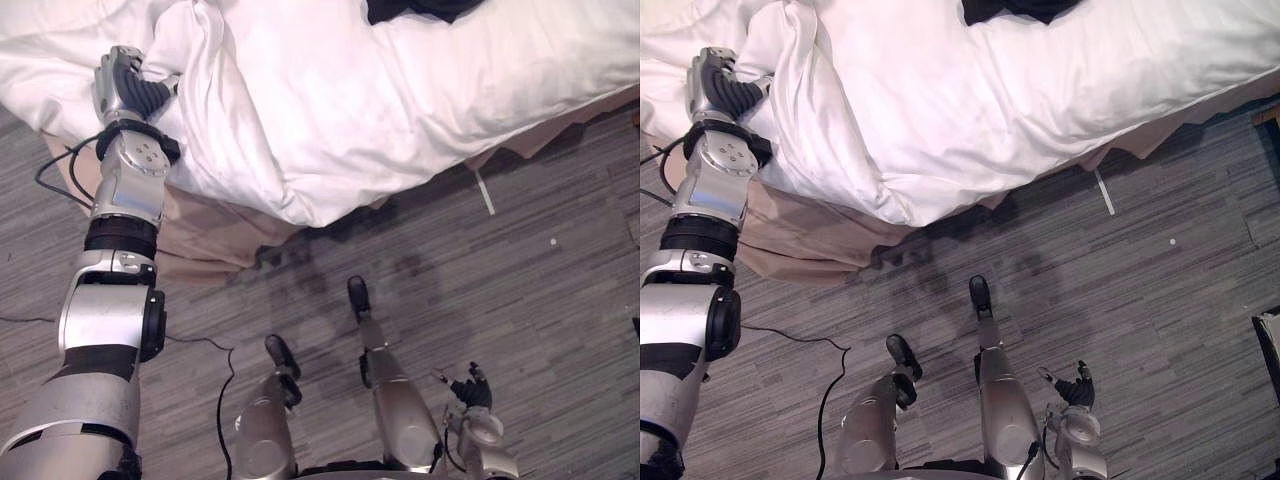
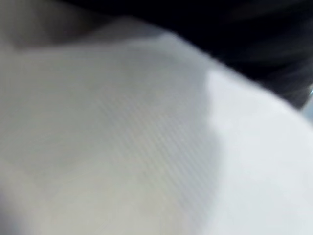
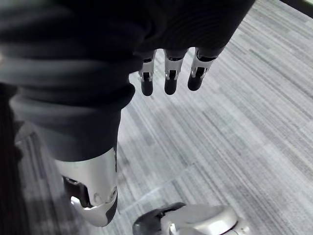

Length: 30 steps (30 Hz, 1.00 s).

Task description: Tidy the bed and pick cloth on bed and put in laundry

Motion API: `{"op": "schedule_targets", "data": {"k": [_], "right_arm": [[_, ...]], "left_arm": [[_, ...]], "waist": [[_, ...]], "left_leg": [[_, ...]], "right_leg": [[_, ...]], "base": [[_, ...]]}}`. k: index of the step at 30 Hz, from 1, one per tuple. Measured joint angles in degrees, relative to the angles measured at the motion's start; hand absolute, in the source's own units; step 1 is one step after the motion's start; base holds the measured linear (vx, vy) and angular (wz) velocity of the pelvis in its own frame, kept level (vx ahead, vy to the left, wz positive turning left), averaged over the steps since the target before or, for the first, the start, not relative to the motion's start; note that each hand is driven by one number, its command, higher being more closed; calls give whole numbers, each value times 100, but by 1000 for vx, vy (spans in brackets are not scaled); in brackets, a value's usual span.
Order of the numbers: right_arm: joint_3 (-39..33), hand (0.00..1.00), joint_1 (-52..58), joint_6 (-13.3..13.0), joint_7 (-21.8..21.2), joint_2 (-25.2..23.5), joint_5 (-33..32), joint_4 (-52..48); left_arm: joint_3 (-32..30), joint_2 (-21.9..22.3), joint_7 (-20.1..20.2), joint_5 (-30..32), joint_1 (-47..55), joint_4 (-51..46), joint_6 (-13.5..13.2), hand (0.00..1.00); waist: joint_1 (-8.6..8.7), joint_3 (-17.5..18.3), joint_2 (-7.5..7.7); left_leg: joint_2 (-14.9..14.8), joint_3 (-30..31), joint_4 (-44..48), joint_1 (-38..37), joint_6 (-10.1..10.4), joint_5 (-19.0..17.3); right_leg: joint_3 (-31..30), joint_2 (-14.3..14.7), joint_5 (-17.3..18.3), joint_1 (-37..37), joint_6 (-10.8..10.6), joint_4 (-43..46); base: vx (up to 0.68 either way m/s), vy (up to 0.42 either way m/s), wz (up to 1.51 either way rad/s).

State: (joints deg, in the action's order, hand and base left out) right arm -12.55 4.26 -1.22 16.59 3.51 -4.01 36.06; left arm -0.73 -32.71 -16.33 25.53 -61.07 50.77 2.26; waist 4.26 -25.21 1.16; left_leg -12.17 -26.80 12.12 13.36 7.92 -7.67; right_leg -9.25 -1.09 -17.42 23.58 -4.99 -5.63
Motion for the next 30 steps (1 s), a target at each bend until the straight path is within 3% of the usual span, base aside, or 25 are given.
{"op": "schedule_targets", "data": {"k": [2, 3, 5, 9, 13, 17, 18, 20, 26, 27, 30], "right_arm": [[-4, 0, 18, 35, 0, 140, 1, -244], [-91, 0, 48, 45, 0, 218, 3, -524], [-204, 0, 129, 46, 5, 374, 10, -965], [-522, 0, 223, 63, 85, 665, 239, -1487], [-853, 0, 54, 181, 104, 877, 705, -1524], [-926, 0, -211, 224, 93, 1119, 934, -1747], [-919, 100, -294, 226, 92, 1183, 946, -1754], [-614, 100, -779, 228, 82, 1591, 1035, -1753], [376, 100, -2187, 164, 91, 2125, 1091, -1747], [602, 100, -2565, 159, 86, 2185, 1086, -1716], [977, 100, -3628, 158, 90, 2209, 1080, -1480]], "left_arm": [[-73, 52, 61, 33, 571, -142, -40, 100], [-240, 104, 138, 45, 1015, -325, -58, 0], [-381, 118, 169, 42, 1666, -578, -111, 0], [-1032, 384, 183, -26, 3242, -864, -125, 0], [-1800, 858, 179, -333, 4923, -872, 110, 0], [-2327, 1210, 79, -746, 5890, -830, 222, 0], [-2418, 1252, 55, -807, 6013, -786, 220, 0], [-2763, 1453, -143, -1080, 6417, -565, 215, 0], [-3007, 2184, -282, -1859, 7097, 21, 81, 0], [-3128, 2394, -279, -2033, 7148, 197, 90, 0], [-3129, 2572, -279, -2161, 7124, 257, 92, 0]], "waist": [[7, 5, -8], [0, 12, -13], [-22, 78, -14], [-142, 551, -62], [-229, 1016, -112], [-420, 1096, -105], [-463, 1122, -106], [-513, 1139, -108], [-591, 1126, -93], [-686, 1080, -89], [-709, 647, -79]], "left_leg": [[-42, -9, 19, -268, -25, -71], [-70, -9, 33, -451, -44, -134], [-74, -9, 19, -630, -43, -135], [-64, -14, -152, -907, 57, -67], [50, 179, -444, -1338, 122, 18], [216, 348, -479, -1410, 56, 61], [240, 367, -483, -1407, 49, 65], [332, 507, -483, -1395, 39, 58], [510, 676, -354, -1133, 0, 23], [515, 778, -276, -998, 1, 24], [493, 1055, 37, -660, 1, 23]], "right_leg": [[9, 19, 90, -312, -101, -1], [45, 31, 186, -507, -189, -2], [114, 26, 306, -698, -109, -3], [157, 51, 313, -904, 124, -2], [328, 54, 351, -1227, 123, -3], [467, -111, 352, -1361, 123, -6], [481, -124, 352, -1366, 123, -7], [584, -251, 421, -1425, 63, -30], [613, -424, 452, -1245, 88, -26], [632, -447, 451, -1164, 87, -8], [837, -483, 435, -1103, 67, -7]], "base": [[-32, 19, -9], [-49, 16, -2], [-42, -13, 9], [10, -12, 3], [25, 9, 11], [-51, 36, 22], [-84, 21, 14], [-106, 18, 25], [-105, 33, 6], [-66, -9, 10], [-121, -19, 39]]}}
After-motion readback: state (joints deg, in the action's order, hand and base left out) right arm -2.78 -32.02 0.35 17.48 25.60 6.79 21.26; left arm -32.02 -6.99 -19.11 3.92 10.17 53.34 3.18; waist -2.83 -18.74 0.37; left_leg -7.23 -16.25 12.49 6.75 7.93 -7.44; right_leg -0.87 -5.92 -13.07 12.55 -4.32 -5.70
